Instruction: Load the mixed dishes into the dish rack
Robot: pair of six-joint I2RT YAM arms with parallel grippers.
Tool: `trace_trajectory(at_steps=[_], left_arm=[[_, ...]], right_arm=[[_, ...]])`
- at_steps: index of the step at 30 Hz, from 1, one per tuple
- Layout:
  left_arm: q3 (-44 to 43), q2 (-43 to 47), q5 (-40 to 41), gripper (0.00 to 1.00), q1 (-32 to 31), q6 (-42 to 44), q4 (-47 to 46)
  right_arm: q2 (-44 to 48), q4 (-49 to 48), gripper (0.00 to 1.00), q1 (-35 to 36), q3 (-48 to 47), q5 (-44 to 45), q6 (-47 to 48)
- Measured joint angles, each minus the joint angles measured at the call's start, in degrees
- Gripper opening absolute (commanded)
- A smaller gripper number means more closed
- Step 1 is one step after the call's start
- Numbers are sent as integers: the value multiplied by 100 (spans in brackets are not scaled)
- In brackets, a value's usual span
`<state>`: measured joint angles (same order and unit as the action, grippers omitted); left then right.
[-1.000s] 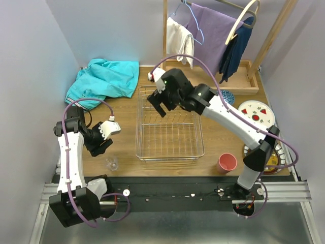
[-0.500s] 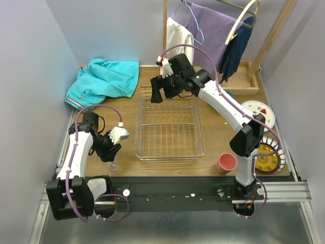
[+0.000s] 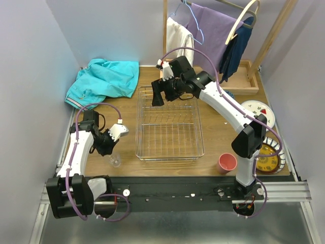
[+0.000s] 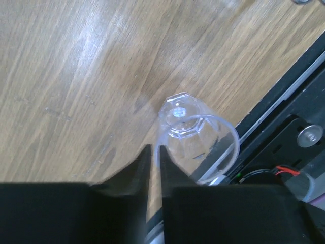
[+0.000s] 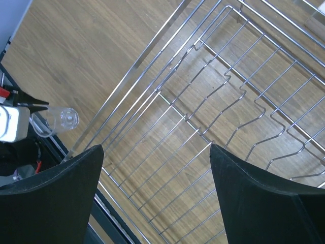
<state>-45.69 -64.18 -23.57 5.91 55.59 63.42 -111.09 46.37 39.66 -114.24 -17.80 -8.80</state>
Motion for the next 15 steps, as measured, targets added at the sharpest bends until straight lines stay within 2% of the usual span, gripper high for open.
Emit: trace_trajectory(at_steps=[2, 5, 10, 15], left_arm=[[0, 24, 2, 0, -4, 2, 9], [-146, 46, 17, 0, -4, 2, 164], [-1069, 59, 11, 0, -4, -94, 374], [-1906, 455, -2, 0, -4, -433, -26]], right_arm=[[0, 9, 93, 0, -2, 2, 46], [-9, 24, 95, 0, -94, -26, 149], [-98, -219, 98, -24, -529, -310, 66], [-442, -957, 100, -319, -852, -1316, -1224]])
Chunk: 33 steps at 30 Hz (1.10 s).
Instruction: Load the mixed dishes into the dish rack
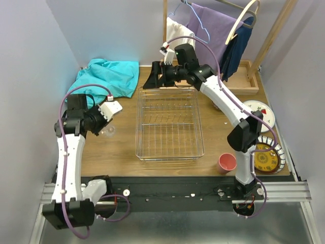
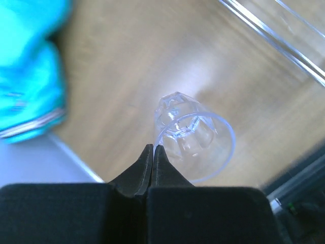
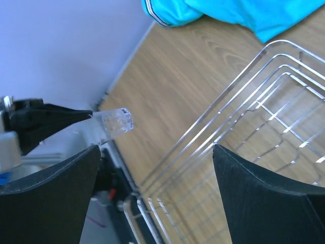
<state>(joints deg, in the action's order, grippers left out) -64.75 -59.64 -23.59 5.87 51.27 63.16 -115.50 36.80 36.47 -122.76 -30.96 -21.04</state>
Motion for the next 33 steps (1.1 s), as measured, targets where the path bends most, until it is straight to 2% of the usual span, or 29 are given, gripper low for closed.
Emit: trace_trajectory(at_steps=[3, 8, 13, 20, 28, 33], left_arm=[[98, 525, 57, 0, -42, -284, -772], [988, 1585, 595, 0, -389, -656, -2699], [1637, 1764, 1211, 0, -848, -717, -4288], [2758, 1906, 2218, 0, -2168, 227, -6181], [2855, 1263, 3062, 0, -3318, 992, -7442], [2857, 1134, 3228, 0, -3722, 1270, -7733]], right_arm=[[-251, -575, 100, -326, 144, -730, -927], [-710, -1582, 100, -715, 557, -1917, -2363], [-968, -2006, 100, -715, 575, -2459, -3292], [-935, -2361, 100, -645, 761, -2568, -4037], [-931, -2343, 99, -573, 772, -2522, -4146], [-931, -2391, 98, -529, 802, -2527, -4262]])
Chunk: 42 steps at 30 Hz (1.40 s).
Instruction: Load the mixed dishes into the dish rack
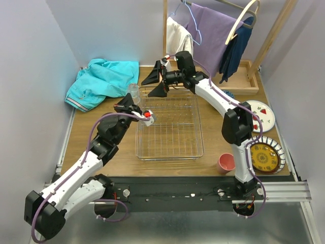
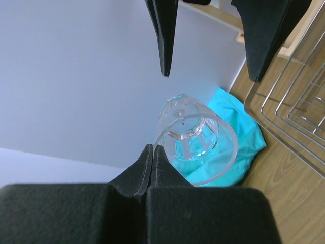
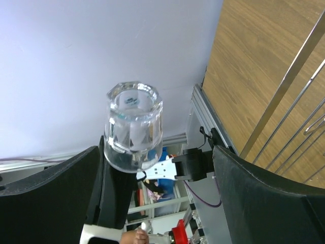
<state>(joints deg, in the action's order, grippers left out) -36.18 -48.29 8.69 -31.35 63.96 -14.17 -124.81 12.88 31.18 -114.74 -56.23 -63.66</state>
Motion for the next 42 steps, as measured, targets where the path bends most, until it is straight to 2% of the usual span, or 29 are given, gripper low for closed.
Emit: trace_trajectory(at_steps=[7, 13, 29, 32, 35, 38, 40, 42], left_arm=[[42, -208, 79, 0, -341, 356, -354], [109, -400, 81, 0, -492, 516, -538], [195, -651, 76, 0, -629, 748, -1032], [195, -667, 76, 0, -636, 785, -1102], [195, -675, 76, 0, -667, 782, -1117], [195, -675, 63, 0, -719, 769, -1108], [195, -675, 39, 0, -778, 754, -1102], [195, -675, 15, 0, -822, 732, -1095]], right_arm=[[0, -188, 98, 11, 7, -15, -223], [-2, -339, 93, 50, 7, -63, -306], [-26, -407, 61, 68, 4, -138, -293], [-33, -404, 60, 59, 4, -136, -214], [-35, -404, 68, 59, 4, -138, -142], [-39, -396, 68, 61, 4, -140, -74], [-57, -393, 67, 70, 0, -138, -68], [-87, -393, 61, 70, -20, -138, -59]])
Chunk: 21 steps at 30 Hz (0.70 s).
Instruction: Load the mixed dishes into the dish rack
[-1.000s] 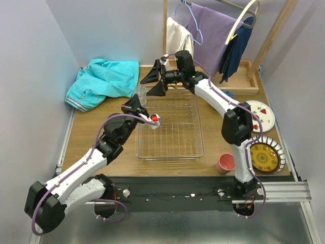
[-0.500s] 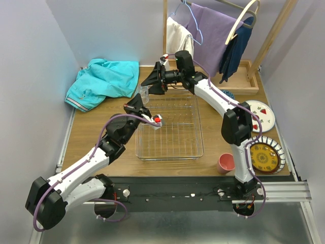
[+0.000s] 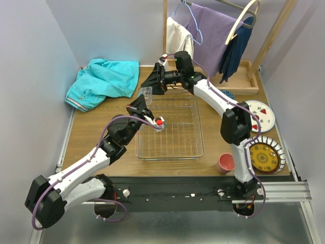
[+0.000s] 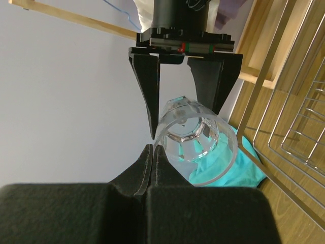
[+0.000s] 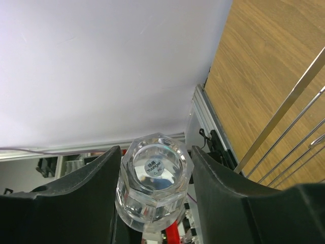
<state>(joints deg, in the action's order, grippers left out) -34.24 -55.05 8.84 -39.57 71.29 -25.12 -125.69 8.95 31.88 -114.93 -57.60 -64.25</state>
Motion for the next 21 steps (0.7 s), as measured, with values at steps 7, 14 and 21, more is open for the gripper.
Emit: trace_trajectory(at_steps=[7, 14, 21], left_arm=[[50, 0, -9, 25, -31, -70, 72], [-13, 170, -2, 95, -42, -514, 529], [-1523, 1187, 20, 99, -59, -2155, 2815]], right_arm=[[-114, -31, 46, 0, -22, -11, 85], [-168, 129, 40, -35, -205, 11, 588], [-420, 997, 34, -114, -1049, 315, 2037]])
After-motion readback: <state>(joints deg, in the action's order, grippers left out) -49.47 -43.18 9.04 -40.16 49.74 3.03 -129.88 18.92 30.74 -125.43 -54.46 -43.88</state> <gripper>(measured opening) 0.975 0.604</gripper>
